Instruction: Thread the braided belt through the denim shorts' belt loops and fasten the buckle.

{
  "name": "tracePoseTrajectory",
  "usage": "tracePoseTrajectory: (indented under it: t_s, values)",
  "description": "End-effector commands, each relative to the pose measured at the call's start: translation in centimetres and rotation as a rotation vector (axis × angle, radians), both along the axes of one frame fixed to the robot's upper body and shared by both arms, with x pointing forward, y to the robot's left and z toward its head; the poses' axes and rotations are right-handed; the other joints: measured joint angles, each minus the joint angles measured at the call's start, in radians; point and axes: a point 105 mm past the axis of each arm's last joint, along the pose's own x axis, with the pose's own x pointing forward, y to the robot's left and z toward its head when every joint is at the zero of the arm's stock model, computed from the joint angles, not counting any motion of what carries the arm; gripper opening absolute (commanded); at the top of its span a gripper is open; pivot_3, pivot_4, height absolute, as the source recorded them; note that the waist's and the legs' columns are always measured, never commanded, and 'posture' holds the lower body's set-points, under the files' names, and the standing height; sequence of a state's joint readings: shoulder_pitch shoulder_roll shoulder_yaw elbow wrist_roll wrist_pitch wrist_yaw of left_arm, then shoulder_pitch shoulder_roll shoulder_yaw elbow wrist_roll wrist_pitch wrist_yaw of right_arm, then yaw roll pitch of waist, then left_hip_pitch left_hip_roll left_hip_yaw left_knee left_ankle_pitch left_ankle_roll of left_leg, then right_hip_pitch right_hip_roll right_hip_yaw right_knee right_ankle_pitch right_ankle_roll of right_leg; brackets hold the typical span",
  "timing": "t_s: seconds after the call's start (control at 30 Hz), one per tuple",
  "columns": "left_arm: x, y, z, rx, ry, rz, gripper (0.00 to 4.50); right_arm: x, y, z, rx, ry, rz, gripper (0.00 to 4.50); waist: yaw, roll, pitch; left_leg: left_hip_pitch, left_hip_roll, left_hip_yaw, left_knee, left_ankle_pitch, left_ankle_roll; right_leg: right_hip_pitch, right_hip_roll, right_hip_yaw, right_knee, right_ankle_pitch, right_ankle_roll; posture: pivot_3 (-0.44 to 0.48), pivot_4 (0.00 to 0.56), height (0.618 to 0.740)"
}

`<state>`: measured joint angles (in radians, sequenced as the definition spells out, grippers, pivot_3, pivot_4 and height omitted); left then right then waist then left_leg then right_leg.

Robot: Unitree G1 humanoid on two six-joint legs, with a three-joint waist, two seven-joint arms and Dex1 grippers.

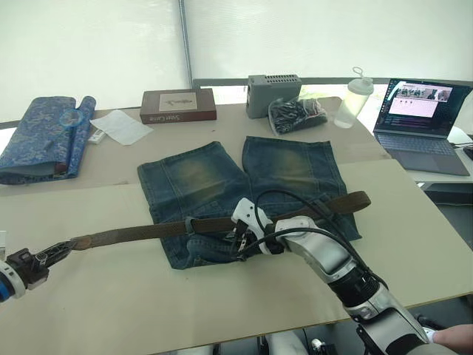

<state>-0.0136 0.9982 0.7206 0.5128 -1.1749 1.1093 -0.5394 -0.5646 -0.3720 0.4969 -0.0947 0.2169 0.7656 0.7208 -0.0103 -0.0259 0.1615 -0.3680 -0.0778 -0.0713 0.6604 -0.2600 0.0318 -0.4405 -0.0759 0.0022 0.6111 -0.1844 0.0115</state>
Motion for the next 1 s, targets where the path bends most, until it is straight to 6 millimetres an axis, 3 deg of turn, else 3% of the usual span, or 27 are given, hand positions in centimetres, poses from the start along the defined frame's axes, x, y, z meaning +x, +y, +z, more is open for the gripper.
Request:
tracePoseTrajectory:
  t_s: [0.03, 0.17, 0.3, 0.37, 0.53, 0.6, 0.63, 0.73, 0.8, 0.93, 1.0]
  values:
    - [-0.2, 5.1, 2.4, 0.151, -0.050, 0.215, 0.00, 1.0, -3.9, -2.3, -0.109, 0.039, -0.138, 0.03, -0.002, -0.002, -0.001, 0.000, 0.000, 0.000, 0.000, -0.002, -0.004, 0.000, 0.000, 0.000, 0.000, 0.000, 0.000, 0.000, 0.150, 0.740]
    - [0.5, 6.5, 3.7, 0.146, -0.118, 0.288, 0.00, 1.3, -4.4, -1.9, -0.077, 0.032, -0.179, 0.03, -0.003, -0.005, -0.002, 0.000, 0.000, 0.000, 0.000, -0.003, -0.004, 0.000, 0.000, 0.000, 0.000, 0.000, 0.000, 0.000, 0.150, 0.740]
    - [1.1, 4.6, 3.1, 0.116, -0.106, 0.176, 0.00, 0.9, -3.9, 0.3, 0.060, 0.029, -0.170, 0.03, -0.004, -0.006, -0.002, -0.001, 0.000, 0.000, 0.000, -0.003, -0.004, 0.000, 0.000, 0.000, 0.000, 0.000, 0.000, 0.000, 0.150, 0.740]
    - [1.4, 2.2, 3.2, 0.064, -0.136, 0.064, 0.00, -0.6, -4.3, 2.1, 0.128, 0.048, -0.102, 0.64, -0.001, -0.007, -0.001, -0.002, 0.000, 0.000, 0.000, -0.003, -0.004, 0.000, 0.000, 0.000, 0.000, 0.000, 0.000, 0.000, 0.150, 0.740]
    - [1.7, -1.4, 4.0, -0.035, -0.230, -0.052, 0.00, -4.0, -6.5, 5.9, 0.195, 0.050, -0.006, 2.27, 0.010, -0.007, 0.001, -0.005, 0.000, 0.000, 0.000, -0.004, -0.003, 0.000, -0.002, 0.001, -0.001, 0.000, 0.000, 0.000, 0.150, 0.740]
    - [1.8, -2.0, 4.1, -0.059, -0.254, -0.052, 0.00, -4.1, -8.2, 6.5, 0.152, 0.013, -0.056, 3.01, 0.010, -0.006, 0.002, -0.007, 0.000, 0.000, 0.000, -0.004, -0.002, -0.002, -0.002, 0.001, -0.001, 0.000, 0.001, 0.000, 0.150, 0.740]
    - [1.8, -2.3, 4.1, -0.065, -0.260, -0.054, 0.00, -3.1, -9.2, 6.4, 0.104, -0.030, -0.123, 3.33, 0.011, -0.006, 0.002, -0.008, 0.001, 0.000, 0.000, -0.004, -0.001, -0.002, -0.002, 0.001, -0.001, 0.000, 0.001, 0.000, 0.150, 0.740]
    - [1.8, -2.5, 3.9, -0.071, -0.268, -0.035, 0.00, -1.2, -11.7, 6.1, -0.005, -0.120, -0.244, 3.33, 0.006, -0.006, 0.002, -0.007, 0.002, 0.001, 0.000, -0.004, -0.003, -0.002, -0.002, 0.004, -0.001, 0.000, 0.000, 0.000, 0.150, 0.740]
    - [1.9, -2.0, 3.9, -0.059, -0.271, -0.006, 0.00, -0.4, -12.2, 7.0, 0.055, -0.121, -0.292, 3.33, 0.002, -0.008, 0.003, -0.007, 0.002, 0.001, 0.000, -0.004, -0.005, -0.002, -0.001, 0.005, 0.000, 0.000, 0.000, 0.000, 0.150, 0.740]
    - [2.3, -0.4, 3.7, -0.022, -0.258, 0.085, 0.00, -1.9, -11.1, 8.8, 0.212, -0.039, -0.183, 3.33, 0.001, -0.006, 0.004, -0.007, 0.004, 0.001, 0.000, -0.003, -0.006, -0.003, -0.001, 0.006, 0.000, 0.000, 0.000, 0.000, 0.150, 0.740]
    - [2.3, -0.2, 3.4, -0.014, -0.247, 0.089, 0.00, -1.5, -10.9, 8.9, 0.278, -0.013, -0.202, 2.81, -0.002, -0.006, 0.004, -0.007, 0.005, 0.001, 0.000, 0.000, -0.002, -0.002, 0.000, 0.006, 0.000, 0.000, 0.000, 0.000, 0.150, 0.740]
